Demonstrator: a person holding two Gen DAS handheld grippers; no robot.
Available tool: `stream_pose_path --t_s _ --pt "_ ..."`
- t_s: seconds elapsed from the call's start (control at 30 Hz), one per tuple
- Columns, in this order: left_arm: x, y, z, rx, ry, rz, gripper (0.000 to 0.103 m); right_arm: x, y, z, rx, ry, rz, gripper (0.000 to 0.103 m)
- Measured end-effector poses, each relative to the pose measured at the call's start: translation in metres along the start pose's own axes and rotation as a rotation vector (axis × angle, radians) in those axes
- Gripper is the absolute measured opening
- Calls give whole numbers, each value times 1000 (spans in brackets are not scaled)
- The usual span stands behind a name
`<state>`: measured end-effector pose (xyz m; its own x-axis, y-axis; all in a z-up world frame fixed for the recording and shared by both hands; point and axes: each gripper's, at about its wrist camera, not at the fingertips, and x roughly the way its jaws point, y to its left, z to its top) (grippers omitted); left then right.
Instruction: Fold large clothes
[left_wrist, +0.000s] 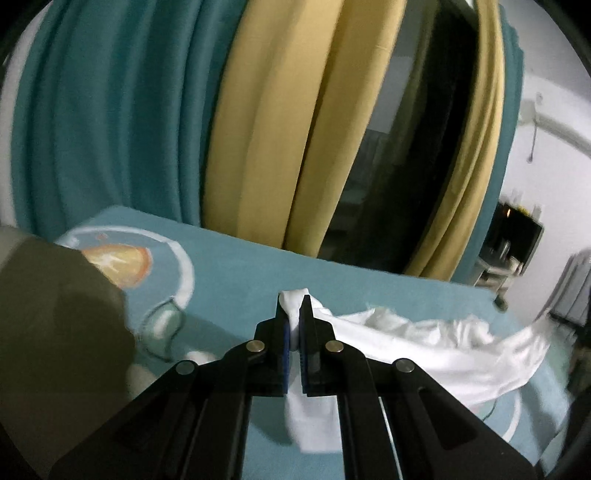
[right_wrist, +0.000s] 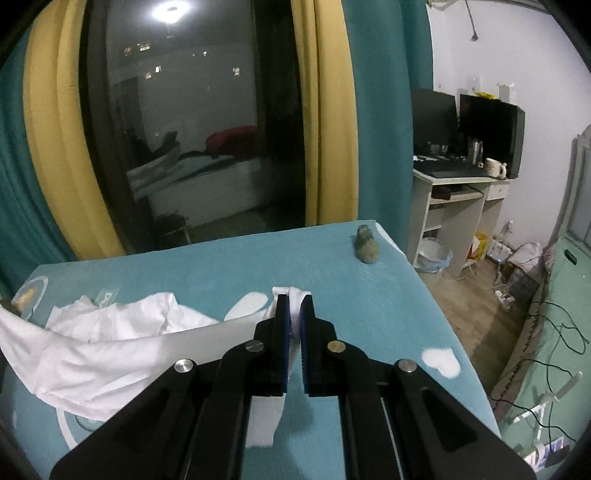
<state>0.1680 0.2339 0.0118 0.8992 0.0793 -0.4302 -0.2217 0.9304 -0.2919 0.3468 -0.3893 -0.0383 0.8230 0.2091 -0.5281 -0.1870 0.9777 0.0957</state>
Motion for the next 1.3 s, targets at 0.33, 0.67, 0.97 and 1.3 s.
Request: stream_pose_path --t_s 0.33,0.67,0.97,1.3 --pt "84 12 19 -78 94 28 5 98 -24 10 82 169 43 5" --pt "162 28 -1 -162 276 112 5 154 -22 -1 117 272 33 5" --pt "135 24 11 -97 216 167 47 107 -6 15 6 153 -178 38" --pt "113 -86 -6 331 290 -89 58 32 138 -28 -458 105 147 49"
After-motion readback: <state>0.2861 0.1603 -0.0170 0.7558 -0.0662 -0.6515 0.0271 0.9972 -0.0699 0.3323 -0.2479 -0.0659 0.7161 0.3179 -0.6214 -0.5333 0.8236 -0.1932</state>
